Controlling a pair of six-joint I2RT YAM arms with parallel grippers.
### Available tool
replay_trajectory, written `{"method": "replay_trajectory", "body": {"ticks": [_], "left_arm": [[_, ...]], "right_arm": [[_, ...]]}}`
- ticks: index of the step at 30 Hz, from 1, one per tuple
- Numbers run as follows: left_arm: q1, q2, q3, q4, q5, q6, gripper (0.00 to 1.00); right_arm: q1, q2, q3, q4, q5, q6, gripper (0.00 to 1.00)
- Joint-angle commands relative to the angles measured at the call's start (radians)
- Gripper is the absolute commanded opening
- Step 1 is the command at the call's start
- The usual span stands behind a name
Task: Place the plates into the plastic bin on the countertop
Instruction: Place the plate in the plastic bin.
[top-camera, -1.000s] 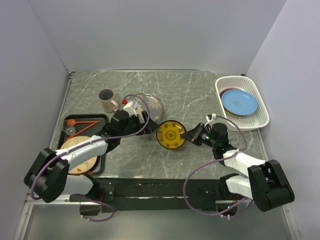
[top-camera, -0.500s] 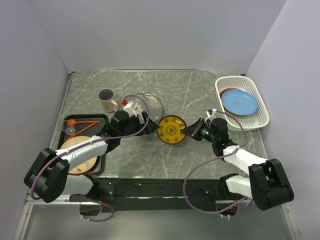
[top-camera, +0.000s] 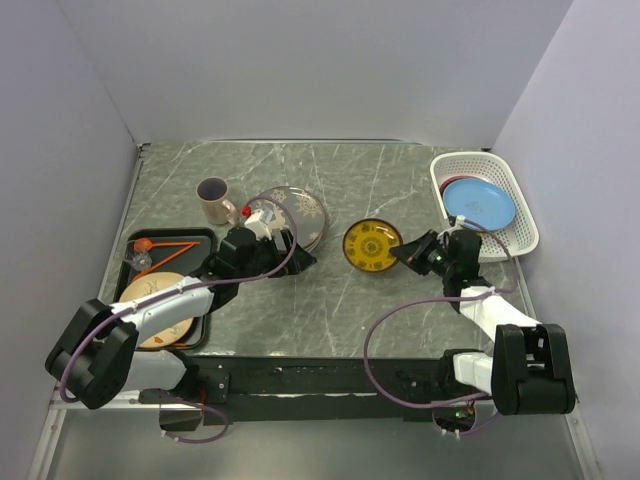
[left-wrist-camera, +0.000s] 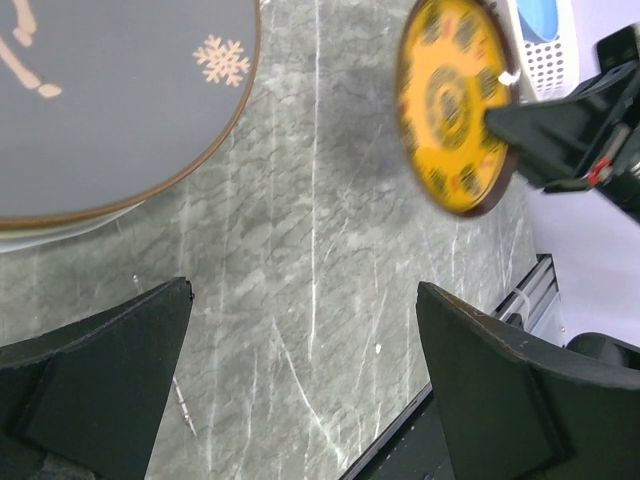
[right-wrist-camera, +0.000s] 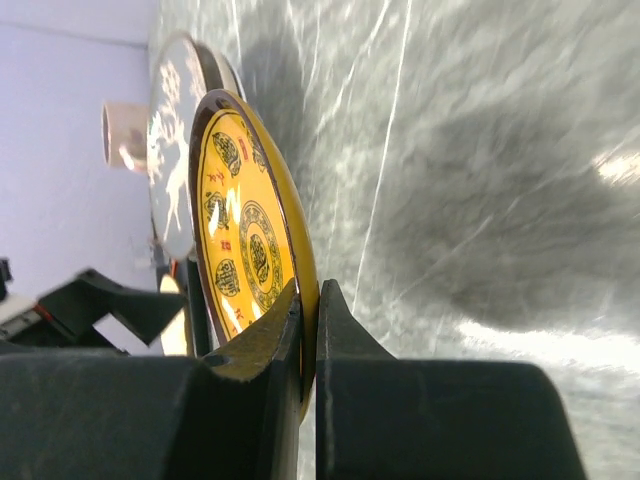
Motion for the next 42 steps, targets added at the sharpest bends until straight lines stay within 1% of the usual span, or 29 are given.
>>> {"method": "replay_trajectory", "body": {"ticks": [1,13,25,32,42], "left_arm": [[-0.003,-0.023,-0.008,0.050,0.005,-0.010,0.99],[-0.003,-0.025,0.000,0.016,0.008,-0.004,0.99],[-0.003,-0.036,-0.021,0.039,0.029,-0.016,0.99],[-0.003,-0.045,-0.026,0.033,0.031,-0.005,0.99],[-0.003,-0.017,-0.021,0.052,0.054,-0.015,0.99]], "right_arm": [[-0.061,-0.007,0.061,0.016,-0.059,-0.031,0.00],[-0.169,0.022,0.105,0.005,-0.096,-0.042,0.00],[-0.244,0.025,0.119,0.005,-0.094,-0.026,0.00],[-0.342,0.054,0.122,0.018,-0.122,-0.016,0.00],[-0.427,0.054,0.164,-0.002,-0.128,0.000,0.00]]}}
